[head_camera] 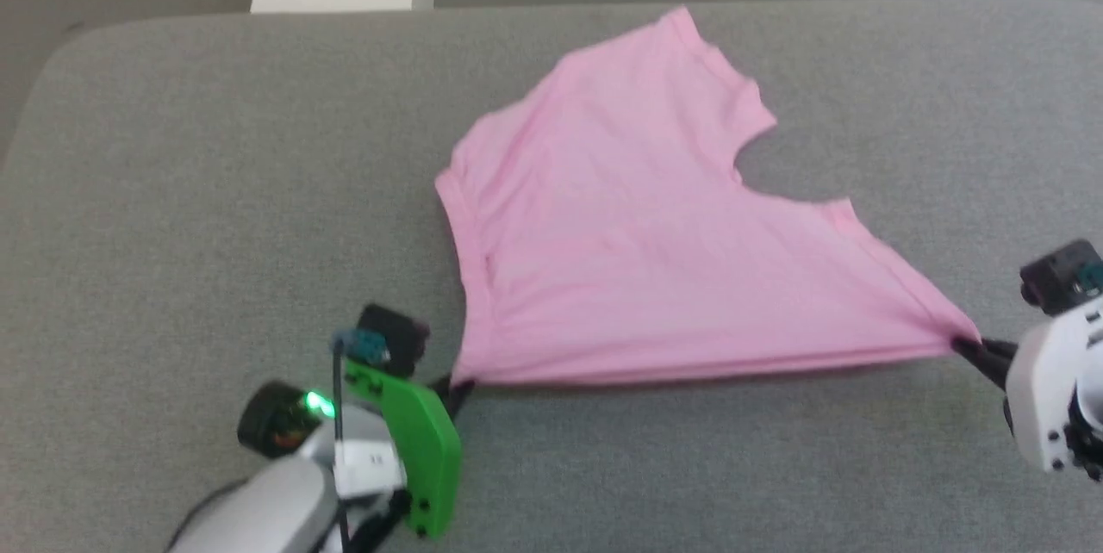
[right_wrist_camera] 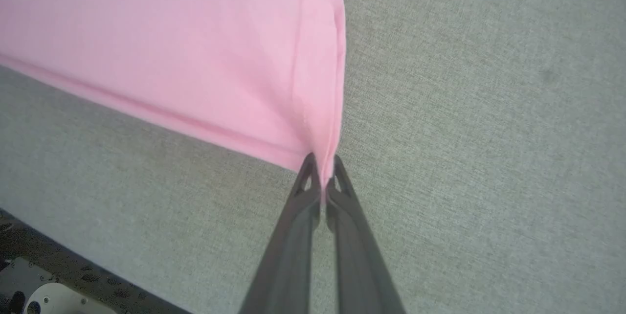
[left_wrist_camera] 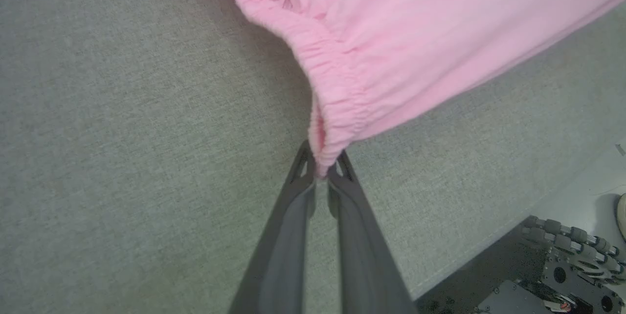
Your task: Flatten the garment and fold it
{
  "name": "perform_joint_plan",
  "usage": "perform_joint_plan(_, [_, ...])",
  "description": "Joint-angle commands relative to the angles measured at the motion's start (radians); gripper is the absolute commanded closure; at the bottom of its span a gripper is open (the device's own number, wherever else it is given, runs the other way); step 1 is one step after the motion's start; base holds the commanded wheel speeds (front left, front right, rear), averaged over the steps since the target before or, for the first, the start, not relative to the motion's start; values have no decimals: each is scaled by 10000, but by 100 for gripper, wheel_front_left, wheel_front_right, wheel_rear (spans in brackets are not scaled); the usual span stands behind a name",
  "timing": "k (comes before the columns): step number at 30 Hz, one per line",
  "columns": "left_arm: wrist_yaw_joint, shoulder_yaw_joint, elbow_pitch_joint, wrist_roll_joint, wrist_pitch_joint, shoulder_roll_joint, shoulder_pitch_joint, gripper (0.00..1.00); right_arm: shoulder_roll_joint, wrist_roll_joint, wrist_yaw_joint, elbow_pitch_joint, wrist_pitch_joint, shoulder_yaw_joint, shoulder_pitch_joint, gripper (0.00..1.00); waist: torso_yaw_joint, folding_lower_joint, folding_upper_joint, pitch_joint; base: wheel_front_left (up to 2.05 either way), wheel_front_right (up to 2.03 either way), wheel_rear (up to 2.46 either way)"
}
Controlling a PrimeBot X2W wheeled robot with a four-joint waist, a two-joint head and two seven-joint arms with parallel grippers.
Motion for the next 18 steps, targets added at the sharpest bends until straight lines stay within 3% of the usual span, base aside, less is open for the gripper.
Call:
perform_joint_plan(1, [271, 4, -174, 15, 9, 321, 437, 100, -352, -39, -44, -31, 53, -295, 480, 100, 65, 1, 0, -441, 0, 0, 0])
perform_joint_plan(10, [1044, -502, -1368, -40, 142, 427, 2036, 100, -828, -151, -44, -1182, 678, -1938, 3142, 100, 244, 1, 0, -764, 0, 0, 0])
perform_joint_plan(17, [1239, -675, -1608, 32, 118, 267, 2223, 100, -499, -569, -44, -2394, 964, -3574, 4166, 100, 403, 1, 0, -627, 0, 0, 0])
perform_joint_plan(18, [1205, -672, -1711, 75, 174, 166, 1964, 100, -339, -742, -44, -2939, 1075, -4193, 4107, 100, 540, 1, 0, -436, 0, 0, 0])
